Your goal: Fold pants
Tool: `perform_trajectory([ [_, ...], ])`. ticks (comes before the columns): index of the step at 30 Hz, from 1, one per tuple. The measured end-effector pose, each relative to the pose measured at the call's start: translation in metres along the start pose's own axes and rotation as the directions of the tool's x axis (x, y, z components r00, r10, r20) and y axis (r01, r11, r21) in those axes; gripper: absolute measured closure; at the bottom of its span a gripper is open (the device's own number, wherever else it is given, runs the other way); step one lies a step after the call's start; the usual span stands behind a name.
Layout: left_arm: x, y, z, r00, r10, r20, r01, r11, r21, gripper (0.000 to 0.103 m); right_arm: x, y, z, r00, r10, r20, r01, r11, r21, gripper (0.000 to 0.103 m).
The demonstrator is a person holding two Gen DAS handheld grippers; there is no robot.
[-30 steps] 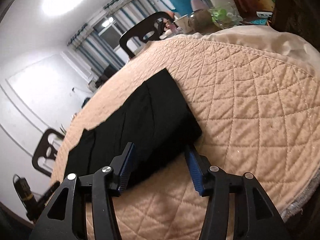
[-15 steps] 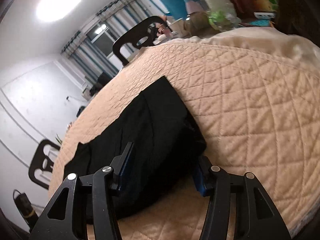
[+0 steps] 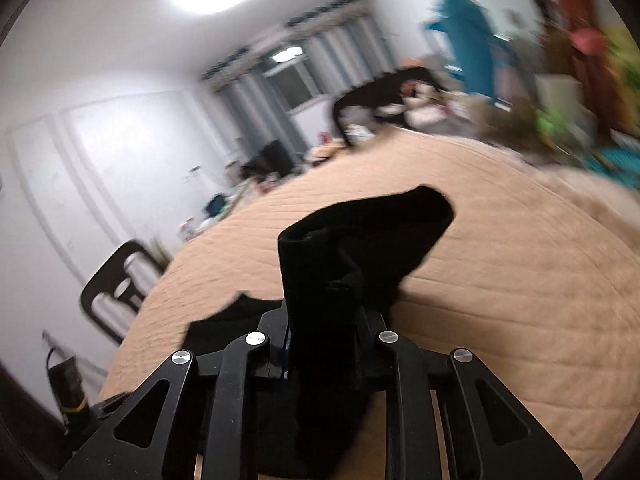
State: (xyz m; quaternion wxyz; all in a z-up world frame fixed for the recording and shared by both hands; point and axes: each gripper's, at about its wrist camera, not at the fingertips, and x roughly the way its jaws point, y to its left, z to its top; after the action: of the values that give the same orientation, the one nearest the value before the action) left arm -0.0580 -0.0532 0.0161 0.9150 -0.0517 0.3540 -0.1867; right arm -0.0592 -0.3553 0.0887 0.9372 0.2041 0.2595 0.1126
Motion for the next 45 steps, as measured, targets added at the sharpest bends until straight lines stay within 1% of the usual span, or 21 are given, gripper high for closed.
perform_trajectory([
  [3,-0.004,0.006,-0.002,1.0,0.006,0.007,-0.006,1.0,-0.019,0.062,0.017,0.043,0.001,0.995,0.093,-0.032,-0.095,0.991,-0.092,0.082],
  [6,-0.007,0.013,-0.003,1.0,0.014,0.012,-0.014,0.999,-0.04,0.062,0.04,0.086,-0.008,0.979,0.177,-0.105,-0.194,0.963,-0.189,0.082],
  [7,-0.008,0.016,-0.004,1.0,0.016,0.012,-0.015,0.999,-0.048,0.062,0.048,0.1,-0.015,0.969,0.204,-0.14,-0.232,0.948,-0.22,0.082],
  [9,-0.009,0.021,-0.006,1.0,0.016,0.012,-0.015,0.998,-0.066,0.062,0.068,0.124,-0.034,0.941,0.245,-0.232,-0.305,0.911,-0.276,0.082],
  [10,-0.01,0.023,-0.007,1.0,0.016,0.011,-0.015,0.997,-0.073,0.062,0.083,0.135,-0.047,0.921,0.253,-0.296,-0.341,0.891,-0.3,0.082],
  [12,-0.01,0.028,-0.009,1.0,0.016,0.006,-0.016,0.996,-0.085,0.062,0.107,0.146,-0.07,0.882,0.246,-0.402,-0.386,0.866,-0.318,0.082],
  [14,-0.01,0.031,-0.011,1.0,0.02,0.003,-0.019,0.995,-0.094,0.062,0.124,0.148,-0.087,0.864,0.211,-0.457,-0.387,0.859,-0.336,0.082],
  [15,-0.01,0.032,-0.012,1.0,0.021,0.003,-0.021,0.995,-0.098,0.062,0.129,0.147,-0.092,0.86,0.206,-0.468,-0.39,0.856,-0.339,0.082],
  [19,-0.014,0.036,-0.012,1.0,0.027,0.009,-0.026,0.993,-0.111,0.062,0.116,0.15,-0.084,0.879,0.219,-0.424,-0.385,0.851,-0.358,0.082],
  [21,-0.016,0.037,-0.012,0.999,0.034,0.017,-0.032,0.993,-0.115,0.062,0.107,0.16,-0.077,0.888,0.239,-0.393,-0.395,0.835,-0.383,0.082],
  [23,-0.019,0.04,-0.012,0.999,0.039,0.023,-0.036,0.992,-0.122,0.062,0.105,0.171,-0.08,0.884,0.261,-0.387,-0.418,0.811,-0.409,0.082],
  [25,-0.021,0.043,-0.013,0.999,0.044,0.027,-0.04,0.991,-0.128,0.062,0.113,0.176,-0.093,0.877,0.245,-0.413,-0.426,0.795,-0.431,0.082],
  [27,-0.022,0.046,-0.014,0.998,0.049,0.026,-0.045,0.99,-0.133,0.062,0.128,0.169,-0.108,0.857,0.221,-0.465,-0.43,0.804,-0.411,0.082],
  [28,-0.022,0.047,-0.014,0.998,0.051,0.025,-0.048,0.99,-0.134,0.062,0.129,0.168,-0.111,0.859,0.226,-0.46,-0.43,0.805,-0.408,0.082],
  [31,-0.023,0.05,-0.015,0.998,0.056,0.025,-0.052,0.989,-0.141,0.062,0.118,0.178,-0.105,0.88,0.221,-0.421,-0.415,0.79,-0.452,0.082],
  [33,-0.024,0.051,-0.014,0.998,0.057,0.034,-0.051,0.988,-0.145,0.062,0.112,0.178,-0.103,0.885,0.227,-0.407,-0.415,0.781,-0.467,0.082],
  [35,-0.024,0.051,-0.013,0.998,0.057,0.039,-0.051,0.987,-0.151,0.062,0.118,0.179,-0.107,0.881,0.216,-0.421,-0.417,0.776,-0.474,0.082],
  [37,-0.025,0.051,-0.013,0.997,0.059,0.04,-0.052,0.987,-0.15,0.062,0.127,0.176,-0.118,0.867,0.2,-0.457,-0.424,0.778,-0.464,0.081],
  [39,-0.026,0.051,-0.012,0.997,0.061,0.04,-0.055,0.988,-0.146,0.062,0.122,0.18,-0.121,0.873,0.199,-0.446,-0.426,0.756,-0.497,0.075],
  [42,-0.028,0.049,-0.009,0.997,0.061,0.049,-0.053,0.989,-0.137,0.062,0.118,0.179,-0.118,0.855,0.216,-0.471,-0.449,0.763,-0.466,0.063],
  [45,-0.034,0.049,-0.004,0.996,0.06,0.065,-0.051,0.99,-0.13,0.062,0.108,0.179,-0.112,0.851,0.245,-0.464,-0.466,0.76,-0.453,0.061],
])
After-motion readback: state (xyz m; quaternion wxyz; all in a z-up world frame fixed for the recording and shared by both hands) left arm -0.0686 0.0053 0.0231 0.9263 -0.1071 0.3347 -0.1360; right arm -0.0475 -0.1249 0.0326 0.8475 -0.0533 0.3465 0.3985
